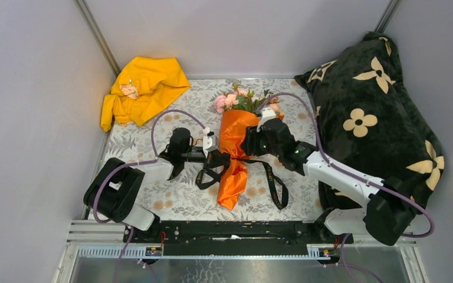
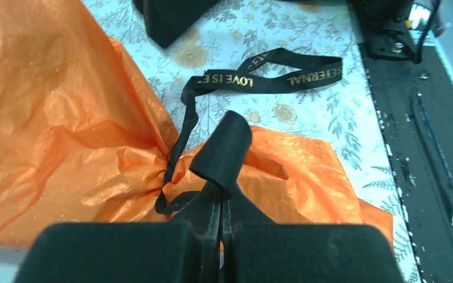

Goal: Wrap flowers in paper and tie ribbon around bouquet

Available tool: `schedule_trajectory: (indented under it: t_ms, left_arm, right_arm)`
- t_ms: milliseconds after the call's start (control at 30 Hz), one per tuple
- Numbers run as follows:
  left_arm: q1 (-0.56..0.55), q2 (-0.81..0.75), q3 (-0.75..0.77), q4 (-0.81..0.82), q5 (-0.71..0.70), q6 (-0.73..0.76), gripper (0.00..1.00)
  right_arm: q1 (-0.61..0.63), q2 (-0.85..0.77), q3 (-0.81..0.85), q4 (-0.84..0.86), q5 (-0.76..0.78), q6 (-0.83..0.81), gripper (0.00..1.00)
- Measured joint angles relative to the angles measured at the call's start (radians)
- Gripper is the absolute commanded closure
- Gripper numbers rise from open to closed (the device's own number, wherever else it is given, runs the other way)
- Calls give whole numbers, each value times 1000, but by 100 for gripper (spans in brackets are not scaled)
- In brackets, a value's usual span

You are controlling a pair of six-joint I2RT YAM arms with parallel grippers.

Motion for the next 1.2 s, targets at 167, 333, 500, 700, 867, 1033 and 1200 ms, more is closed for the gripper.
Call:
schedule_trajectory:
  t_ms: [167, 333, 500, 700, 867, 1033, 1200]
  left_arm:
    - [-14, -13, -23, 0, -84, 21, 100]
    - [-32, -33, -39, 0, -130, 23, 100]
    - [-52, -43, -50, 0, -156, 22, 100]
    - [-63, -43, -55, 0, -176, 22, 100]
    - [-68, -43, -59, 0, -189, 22, 100]
    - [-69, -43, -59, 0, -192, 23, 100]
    - [-80, -43, -59, 0, -206, 50, 100]
  right_arm:
    - [-111, -42, 49, -369, 262, 187, 50]
    - [-131, -76, -50, -536, 269, 319, 48]
    - [-118, 3, -104, -610, 201, 375, 40]
    - [-77, 18, -134, -642, 148, 407, 40]
    - [-24, 45, -191, -635, 104, 442, 70]
    - [3, 93, -164, -625, 64, 429, 100]
    - [7, 101, 22, -689, 105, 313, 100]
